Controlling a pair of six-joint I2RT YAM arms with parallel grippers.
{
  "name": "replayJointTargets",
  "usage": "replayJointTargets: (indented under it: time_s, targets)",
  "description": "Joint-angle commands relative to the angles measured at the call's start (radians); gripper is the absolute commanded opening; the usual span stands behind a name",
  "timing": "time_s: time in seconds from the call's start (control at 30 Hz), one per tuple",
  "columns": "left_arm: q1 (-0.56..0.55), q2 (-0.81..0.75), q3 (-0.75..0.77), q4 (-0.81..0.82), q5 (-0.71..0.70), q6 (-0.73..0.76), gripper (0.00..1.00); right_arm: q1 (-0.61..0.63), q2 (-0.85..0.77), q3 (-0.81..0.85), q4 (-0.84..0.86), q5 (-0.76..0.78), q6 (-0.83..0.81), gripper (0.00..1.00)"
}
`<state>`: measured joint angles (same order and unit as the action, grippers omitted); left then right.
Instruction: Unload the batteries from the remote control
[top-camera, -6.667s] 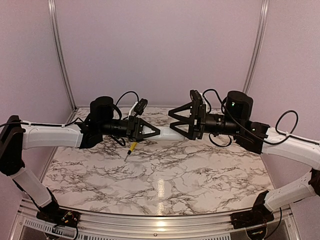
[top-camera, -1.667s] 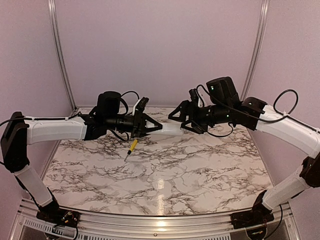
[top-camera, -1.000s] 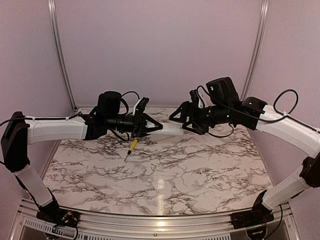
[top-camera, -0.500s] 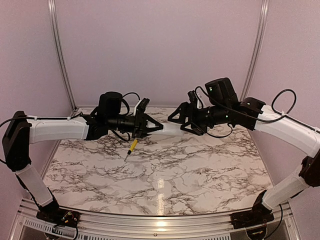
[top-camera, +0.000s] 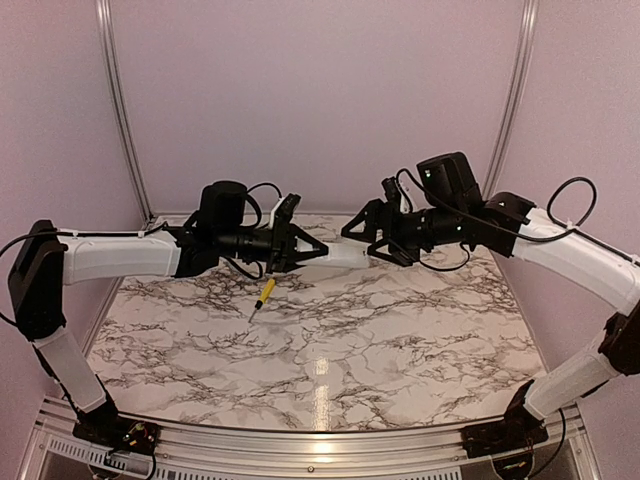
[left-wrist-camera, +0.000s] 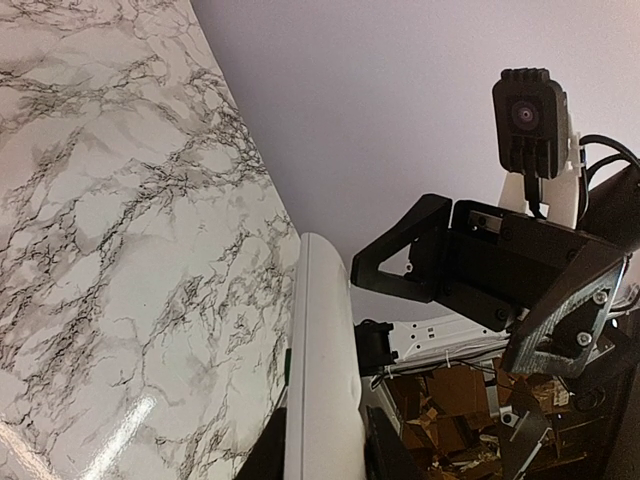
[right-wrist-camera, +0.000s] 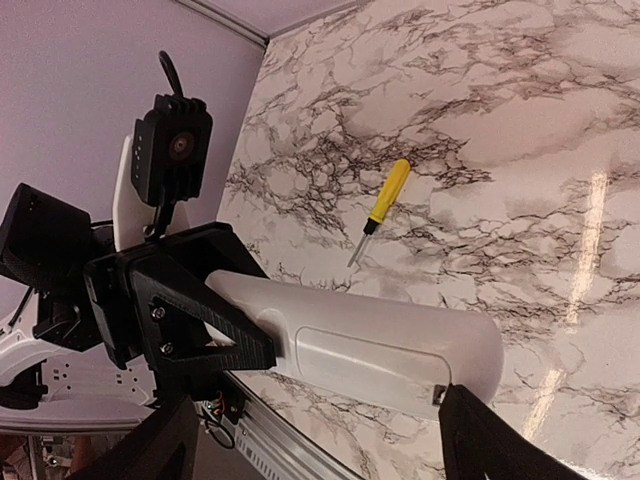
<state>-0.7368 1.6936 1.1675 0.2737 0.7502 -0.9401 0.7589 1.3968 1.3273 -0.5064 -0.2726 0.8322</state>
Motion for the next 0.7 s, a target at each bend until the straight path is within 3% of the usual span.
replayJointTargets:
  time_s: [0.0, 0.43, 0.67]
  targets:
    - [0.006, 0.015, 0.071, -0.035, 0.005, 0.007, 0.00, -0.038, -0.040, 0.040, -0.028, 0.002, -0.018, 0.82]
    - [0.020, 0.052, 0.192, -0.335, -0.027, 0.046, 0.00, -0.044, -0.039, 0.024, 0.056, -0.025, 0.022, 0.82]
    - [0.028, 0.054, 0.188, -0.351, -0.024, 0.047, 0.00, -0.045, -0.050, -0.002, 0.075, -0.003, 0.051, 0.82]
